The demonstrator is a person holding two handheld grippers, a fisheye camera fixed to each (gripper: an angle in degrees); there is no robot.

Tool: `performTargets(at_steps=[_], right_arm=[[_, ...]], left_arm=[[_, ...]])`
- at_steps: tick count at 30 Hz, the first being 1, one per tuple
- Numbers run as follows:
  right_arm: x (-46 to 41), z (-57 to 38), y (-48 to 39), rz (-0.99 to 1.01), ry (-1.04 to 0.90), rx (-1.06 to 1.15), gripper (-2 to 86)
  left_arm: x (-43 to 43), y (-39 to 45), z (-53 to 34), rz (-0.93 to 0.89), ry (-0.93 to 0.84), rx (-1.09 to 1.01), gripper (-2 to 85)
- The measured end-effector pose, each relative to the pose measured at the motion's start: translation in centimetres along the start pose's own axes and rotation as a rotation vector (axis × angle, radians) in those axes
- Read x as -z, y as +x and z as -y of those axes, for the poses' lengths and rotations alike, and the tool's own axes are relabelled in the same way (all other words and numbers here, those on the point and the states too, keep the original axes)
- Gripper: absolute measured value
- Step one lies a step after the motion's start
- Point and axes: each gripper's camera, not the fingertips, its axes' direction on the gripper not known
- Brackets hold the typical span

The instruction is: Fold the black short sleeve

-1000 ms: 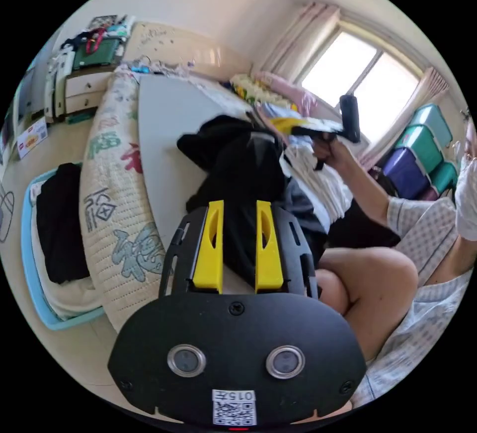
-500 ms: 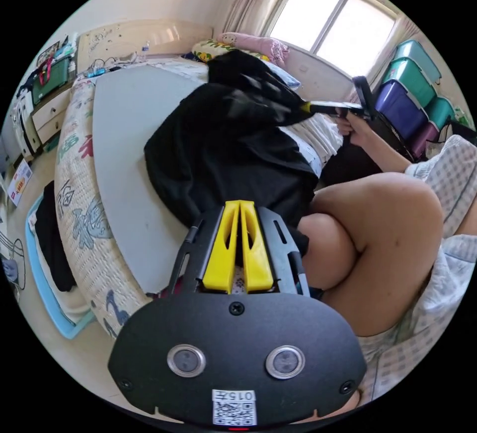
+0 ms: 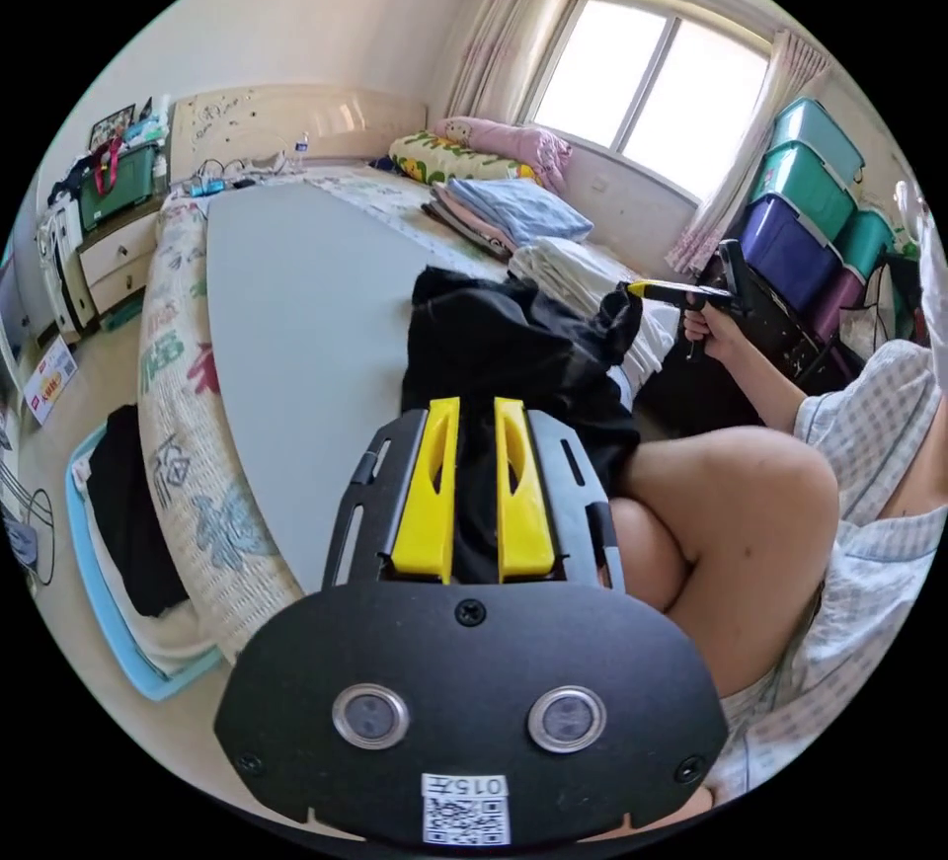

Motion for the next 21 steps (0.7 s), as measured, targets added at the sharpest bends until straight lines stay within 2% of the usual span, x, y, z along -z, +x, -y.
performTargets(at_steps=[5, 8, 12, 17, 21], right_arm=[[0.1, 1.9, -0.8, -0.015, 0.038, 0.088, 8.0], [-3.3, 4.6, -0.9, -0.060, -0.048, 0.195, 8.3], [-10.7, 9.7, 1.6, 0.091, -0.190, 0.143, 9.6], [-18.6, 13.3, 2.6, 0.027, -0.361, 0.119, 10.2], [-22.0, 14.5, 2.2, 0.112, -0.490, 0.120, 9.9]], left_arm=[[-3.8, -2.8, 4.3, 0.075, -0.044, -0.083, 7.4], [-8.5, -5.1, 7.0, 0.089, -0.133, -0.160, 8.9], [-14.3, -7.8, 12.0, -0.033, -0.190, -0.198, 10.0], [-19.6, -9.0, 16.2, -0.057, -0.225, -0.236, 11.5], [-23.2, -8.3, 17.3, -0.117, -0.305, -0.277, 11.3]])
